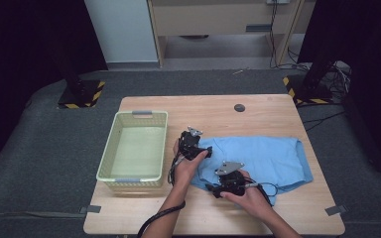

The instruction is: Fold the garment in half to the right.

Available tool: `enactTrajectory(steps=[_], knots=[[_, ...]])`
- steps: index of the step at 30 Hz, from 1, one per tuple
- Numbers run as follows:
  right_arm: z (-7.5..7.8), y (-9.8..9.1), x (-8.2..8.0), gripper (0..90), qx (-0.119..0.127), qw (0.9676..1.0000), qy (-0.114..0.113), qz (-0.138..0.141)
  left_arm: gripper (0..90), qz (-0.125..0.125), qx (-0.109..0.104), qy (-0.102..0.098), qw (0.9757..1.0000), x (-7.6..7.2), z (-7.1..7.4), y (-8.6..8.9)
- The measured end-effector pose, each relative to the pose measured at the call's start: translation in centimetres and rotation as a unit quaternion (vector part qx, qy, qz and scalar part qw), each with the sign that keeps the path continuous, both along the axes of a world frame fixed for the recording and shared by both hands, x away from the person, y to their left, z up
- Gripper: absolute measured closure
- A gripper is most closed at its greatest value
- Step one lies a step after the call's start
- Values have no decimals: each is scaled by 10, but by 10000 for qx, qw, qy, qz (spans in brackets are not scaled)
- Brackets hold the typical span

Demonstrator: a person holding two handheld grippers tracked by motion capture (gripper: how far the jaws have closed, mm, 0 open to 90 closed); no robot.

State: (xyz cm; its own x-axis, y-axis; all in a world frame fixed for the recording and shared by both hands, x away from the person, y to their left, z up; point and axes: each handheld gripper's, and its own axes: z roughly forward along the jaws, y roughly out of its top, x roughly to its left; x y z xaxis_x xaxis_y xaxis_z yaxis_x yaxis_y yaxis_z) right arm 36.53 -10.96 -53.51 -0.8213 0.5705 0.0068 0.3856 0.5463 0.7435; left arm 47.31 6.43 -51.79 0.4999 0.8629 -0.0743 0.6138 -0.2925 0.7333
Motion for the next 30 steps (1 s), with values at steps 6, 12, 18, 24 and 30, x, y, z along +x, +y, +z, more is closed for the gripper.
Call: enactTrajectory(steps=[6, 12, 18, 24, 30], knots=[[0, -6, -2, 307, 6, 10000, -4, -5, 149, 55, 29, 36, 10000, 7, -7, 2], [4, -2, -3, 251, -195, 9997, 118, -29, 159, 31, 7, 105, 9999, 14, -13, 4], [11, 10, -5, 205, -202, 9997, 78, 71, 164, -100, 89, 40, 9999, 13, -16, 3], [14, 28, -5, 167, -297, 9993, 10, 234, 244, -278, 174, -98, 9994, 8, -17, 0], [7, 38, -1, 200, -498, 9984, -11, 267, 371, -385, 71, -197, 9990, 3, -17, -1]])
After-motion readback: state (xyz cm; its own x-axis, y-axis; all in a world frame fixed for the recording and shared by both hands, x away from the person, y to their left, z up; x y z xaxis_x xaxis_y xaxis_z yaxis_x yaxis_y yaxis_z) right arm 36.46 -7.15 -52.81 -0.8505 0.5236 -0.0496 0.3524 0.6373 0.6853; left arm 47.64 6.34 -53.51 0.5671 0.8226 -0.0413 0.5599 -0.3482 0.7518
